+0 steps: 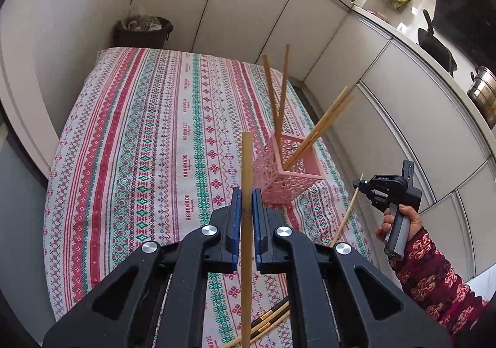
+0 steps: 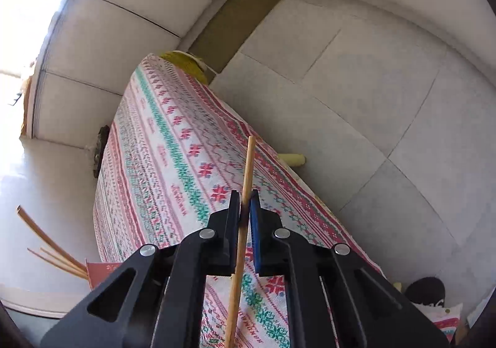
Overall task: Organize utensils
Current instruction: 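Carry the upright chopstick over the pink holder with the left tool while the right tool follows, then drop the chopstick into the pink holder with the left tool while the right tool drops its own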
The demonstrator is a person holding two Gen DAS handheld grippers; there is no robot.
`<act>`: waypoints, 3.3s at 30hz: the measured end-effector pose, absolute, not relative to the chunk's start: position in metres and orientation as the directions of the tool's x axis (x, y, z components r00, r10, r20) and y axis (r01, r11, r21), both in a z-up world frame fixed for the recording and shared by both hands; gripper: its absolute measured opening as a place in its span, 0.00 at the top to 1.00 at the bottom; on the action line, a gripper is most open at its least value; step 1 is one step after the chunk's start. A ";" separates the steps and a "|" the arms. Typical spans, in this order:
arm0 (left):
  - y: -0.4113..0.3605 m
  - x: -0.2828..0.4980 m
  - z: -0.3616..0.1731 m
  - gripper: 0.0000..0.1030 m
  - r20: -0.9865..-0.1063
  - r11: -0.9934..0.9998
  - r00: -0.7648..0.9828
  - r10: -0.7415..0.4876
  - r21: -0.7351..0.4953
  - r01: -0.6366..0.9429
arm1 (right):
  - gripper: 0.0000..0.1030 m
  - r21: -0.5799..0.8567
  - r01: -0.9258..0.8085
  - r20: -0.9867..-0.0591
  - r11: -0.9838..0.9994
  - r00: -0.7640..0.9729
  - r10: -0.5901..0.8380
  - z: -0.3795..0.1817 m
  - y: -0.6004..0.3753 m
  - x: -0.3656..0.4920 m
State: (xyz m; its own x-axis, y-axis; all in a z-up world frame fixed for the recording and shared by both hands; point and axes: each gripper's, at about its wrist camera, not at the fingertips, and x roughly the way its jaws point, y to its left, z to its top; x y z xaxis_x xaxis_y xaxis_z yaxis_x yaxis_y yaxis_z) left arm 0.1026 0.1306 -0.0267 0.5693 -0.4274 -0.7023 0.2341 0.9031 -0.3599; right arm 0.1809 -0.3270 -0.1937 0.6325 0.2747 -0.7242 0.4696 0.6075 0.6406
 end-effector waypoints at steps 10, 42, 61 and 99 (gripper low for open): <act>0.099 0.045 0.007 0.94 -0.529 0.884 0.713 -0.460 -0.351 0.310 | 0.94 0.573 0.108 -0.566 0.813 0.769 0.297 -0.056 -0.240 0.094; 0.042 0.068 0.089 0.94 0.060 0.938 0.960 -0.273 -0.206 0.280 | 0.94 0.414 -0.131 -0.379 0.901 0.875 0.301 0.086 -0.166 0.082; 0.037 0.126 0.011 0.94 -0.001 0.940 0.953 -0.304 -0.163 0.300 | 0.94 0.344 -0.159 -0.495 0.925 0.807 0.323 -0.003 -0.130 0.170; 0.028 -0.003 0.070 0.07 -0.250 0.998 0.966 -0.062 0.015 0.068 | 0.15 0.337 0.094 -0.330 0.937 0.944 0.024 0.042 -0.176 -0.047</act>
